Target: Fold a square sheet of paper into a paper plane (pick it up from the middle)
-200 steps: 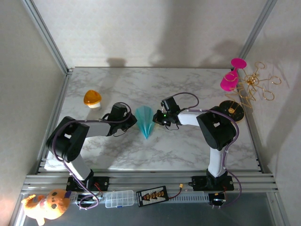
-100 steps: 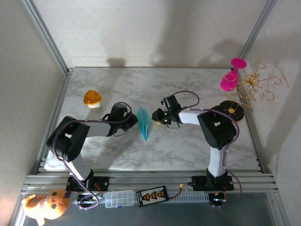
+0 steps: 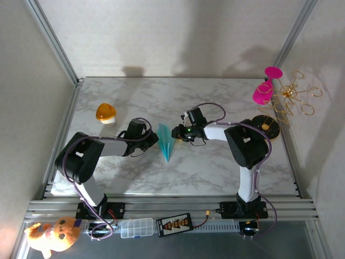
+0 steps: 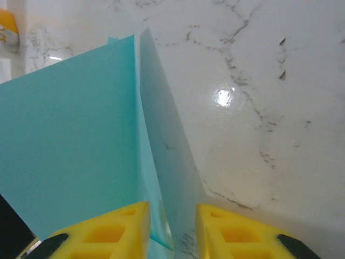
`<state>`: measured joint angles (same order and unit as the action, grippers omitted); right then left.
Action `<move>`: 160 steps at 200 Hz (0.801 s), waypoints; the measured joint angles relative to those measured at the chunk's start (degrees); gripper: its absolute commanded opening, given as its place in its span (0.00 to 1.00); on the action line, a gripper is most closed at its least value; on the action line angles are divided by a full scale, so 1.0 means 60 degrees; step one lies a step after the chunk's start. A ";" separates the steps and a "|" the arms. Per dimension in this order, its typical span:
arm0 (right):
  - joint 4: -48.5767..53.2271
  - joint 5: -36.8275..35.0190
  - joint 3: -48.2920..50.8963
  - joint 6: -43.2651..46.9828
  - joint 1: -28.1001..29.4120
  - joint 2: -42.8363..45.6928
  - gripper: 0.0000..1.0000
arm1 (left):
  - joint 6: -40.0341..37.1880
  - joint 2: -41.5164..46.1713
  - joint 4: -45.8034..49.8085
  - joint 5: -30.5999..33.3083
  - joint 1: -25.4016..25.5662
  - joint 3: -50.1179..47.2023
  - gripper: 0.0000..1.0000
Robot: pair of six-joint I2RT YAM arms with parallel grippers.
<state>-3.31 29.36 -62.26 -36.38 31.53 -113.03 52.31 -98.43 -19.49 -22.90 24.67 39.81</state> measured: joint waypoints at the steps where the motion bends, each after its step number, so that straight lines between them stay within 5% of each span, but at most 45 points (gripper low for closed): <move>1: 0.0000 0.0011 0.0000 0.0000 0.0000 0.0000 0.28 | 0.0000 0.0000 0.0000 0.0000 0.0000 0.0000 0.05; 52: 0.0025 0.0368 0.0000 0.0204 0.0000 -0.0004 0.16 | -0.0004 -0.0004 0.0000 0.0000 0.0000 0.0011 0.05; 128: 0.0011 0.0688 0.0000 0.0204 0.0000 -0.0120 0.18 | -0.0109 -0.0084 0.0004 -0.0004 0.0004 0.0102 0.05; 160: -0.0004 0.0794 -0.0022 0.0186 0.0000 -0.0273 0.08 | -0.0109 -0.0153 0.0004 0.0000 0.0004 0.0149 0.04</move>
<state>-3.33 34.13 -62.39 -35.27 31.53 -114.67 51.66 -99.35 -19.46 -22.90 24.69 40.71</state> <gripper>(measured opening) 0.113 0.048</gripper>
